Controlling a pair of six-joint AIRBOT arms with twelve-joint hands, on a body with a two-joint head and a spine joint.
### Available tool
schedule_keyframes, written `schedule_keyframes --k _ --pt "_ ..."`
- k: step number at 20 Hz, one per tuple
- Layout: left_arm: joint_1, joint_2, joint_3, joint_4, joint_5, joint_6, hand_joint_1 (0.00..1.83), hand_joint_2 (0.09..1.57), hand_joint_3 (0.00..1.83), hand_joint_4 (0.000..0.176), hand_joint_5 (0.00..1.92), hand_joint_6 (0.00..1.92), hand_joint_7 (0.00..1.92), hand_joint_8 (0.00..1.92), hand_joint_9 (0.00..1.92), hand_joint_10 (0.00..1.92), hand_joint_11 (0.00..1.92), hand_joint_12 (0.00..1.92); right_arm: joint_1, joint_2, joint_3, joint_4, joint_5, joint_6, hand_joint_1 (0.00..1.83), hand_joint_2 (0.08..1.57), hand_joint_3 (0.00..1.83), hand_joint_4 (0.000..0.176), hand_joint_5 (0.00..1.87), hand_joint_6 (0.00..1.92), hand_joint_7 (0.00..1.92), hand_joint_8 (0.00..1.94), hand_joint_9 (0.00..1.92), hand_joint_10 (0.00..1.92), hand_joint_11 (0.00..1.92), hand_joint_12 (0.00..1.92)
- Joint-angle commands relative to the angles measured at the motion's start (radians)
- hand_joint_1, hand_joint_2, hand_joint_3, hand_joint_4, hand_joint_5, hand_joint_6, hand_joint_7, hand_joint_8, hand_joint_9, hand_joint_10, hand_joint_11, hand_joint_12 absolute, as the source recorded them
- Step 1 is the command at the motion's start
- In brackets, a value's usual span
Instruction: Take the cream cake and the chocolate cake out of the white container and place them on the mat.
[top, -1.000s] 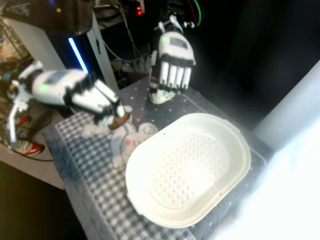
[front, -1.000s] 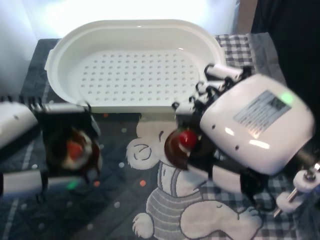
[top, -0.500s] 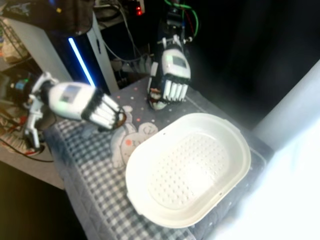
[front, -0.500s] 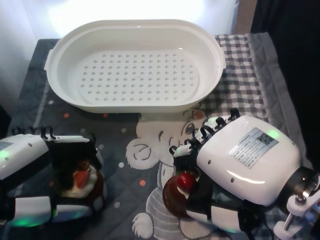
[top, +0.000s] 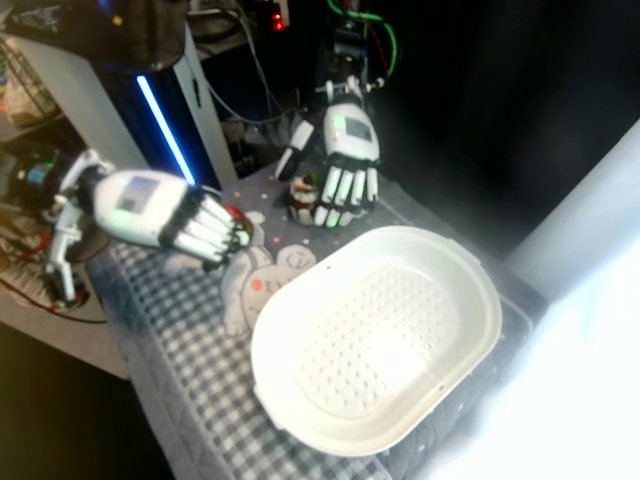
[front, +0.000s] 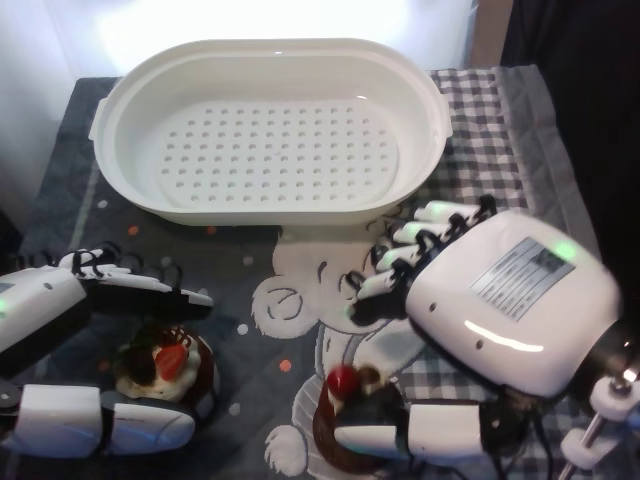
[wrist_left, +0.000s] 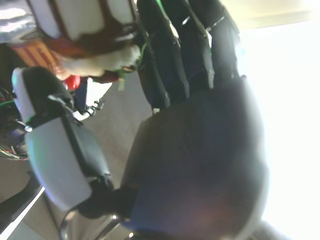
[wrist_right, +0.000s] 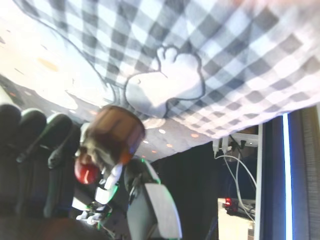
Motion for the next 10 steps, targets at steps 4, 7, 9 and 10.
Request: schedule_keyframes --k 4,7,9,10 --pt "0.018 0.056 -0.019 0.021 -0.274 -0.040 0.55 0.89 0.01 0.050 0.62 0.00 0.70 0.02 0.42 0.68 0.13 1.39 0.009 0.042 -0.010 -0.055 0.231 0.032 0.63 0.85 0.00 0.000 0.86 0.31 0.81 0.84 0.61 1.26 0.46 1.62" --pt "0.019 0.105 -0.029 0.021 -0.413 -0.040 0.44 1.00 0.00 0.000 0.72 0.02 0.83 0.06 0.59 0.62 0.36 1.17 0.009 0.058 -0.006 -0.064 0.351 0.032 0.69 0.89 0.01 0.000 0.79 0.72 0.89 0.85 0.73 1.20 0.56 1.56" --pt "0.015 0.129 -0.021 0.020 -0.512 -0.040 0.58 1.19 0.00 0.000 0.87 0.03 1.01 0.10 0.77 0.76 0.54 1.28 0.009 0.091 0.020 -0.061 0.410 0.032 0.74 0.94 0.04 0.000 0.86 0.80 1.02 0.82 0.92 1.09 0.73 1.40" --pt "0.012 0.135 -0.016 0.020 -0.550 -0.040 0.90 1.25 0.00 0.000 0.77 1.08 1.02 0.10 0.78 0.81 0.57 1.32 0.009 0.096 0.030 -0.060 0.435 0.032 0.67 0.99 0.06 0.000 0.86 0.86 1.03 0.84 0.92 1.09 0.70 1.43"
